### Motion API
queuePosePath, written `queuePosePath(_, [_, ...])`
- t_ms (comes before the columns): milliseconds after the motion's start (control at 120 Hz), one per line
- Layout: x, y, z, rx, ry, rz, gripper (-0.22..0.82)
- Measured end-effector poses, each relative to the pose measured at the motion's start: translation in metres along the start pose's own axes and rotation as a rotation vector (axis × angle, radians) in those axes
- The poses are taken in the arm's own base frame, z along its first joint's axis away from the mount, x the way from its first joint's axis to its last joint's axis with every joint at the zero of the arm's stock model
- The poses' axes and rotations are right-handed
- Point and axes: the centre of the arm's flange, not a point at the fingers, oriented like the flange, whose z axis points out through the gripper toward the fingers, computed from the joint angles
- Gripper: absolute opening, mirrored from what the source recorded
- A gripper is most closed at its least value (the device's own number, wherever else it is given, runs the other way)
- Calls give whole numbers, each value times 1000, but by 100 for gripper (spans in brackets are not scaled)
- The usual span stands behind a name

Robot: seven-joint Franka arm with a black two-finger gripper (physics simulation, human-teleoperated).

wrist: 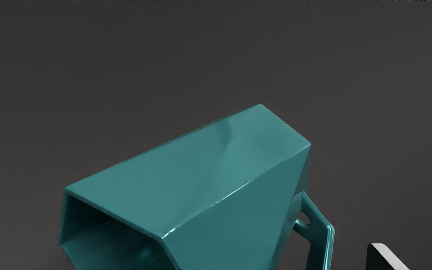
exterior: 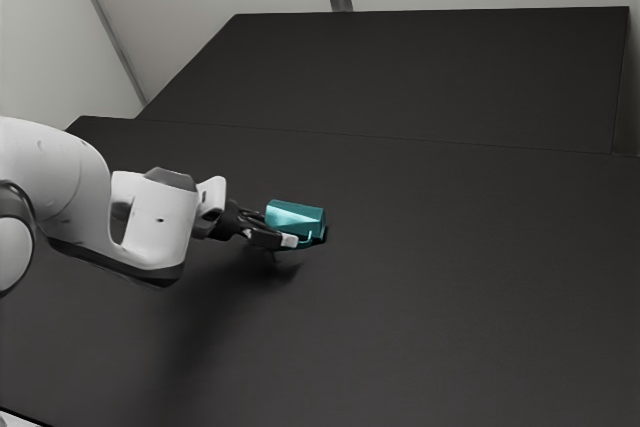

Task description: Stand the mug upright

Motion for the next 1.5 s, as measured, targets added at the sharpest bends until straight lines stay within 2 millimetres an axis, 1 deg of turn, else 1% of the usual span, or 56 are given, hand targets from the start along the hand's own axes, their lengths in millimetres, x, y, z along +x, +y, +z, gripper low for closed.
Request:
queuePosePath(83, [2,0,0,3,5,2,33])
queuePosePath(158, [5,2,0,1,10,10,28])
queuePosePath(400, [25,10,4,-5,37,44,17])
queuePosePath(550, [29,14,6,-4,52,40,0])
queuePosePath(600, [30,14,6,-2,55,39,-4])
queuePosePath(692, [39,14,4,2,68,50,-10])
queuePosePath(808, [47,20,4,7,76,64,-14])
queuePosePath(1025, [48,19,2,30,74,64,-17])
queuePosePath(1067, [50,21,1,33,77,68,-17])
queuePosePath(1133, [59,28,-1,38,82,90,-17])
queuePosePath(1208, [84,32,-6,53,60,183,-18])
queuePosePath(1258, [104,33,-11,60,0,293,-18])
queuePosePath(1317, [121,37,-19,57,-102,423,-18])
queuePosePath(1383, [139,48,-34,39,-221,545,-18])
queuePosePath(1450, [146,59,-45,25,-326,592,-18])
queuePosePath(1500, [144,68,-52,19,-400,598,-18])
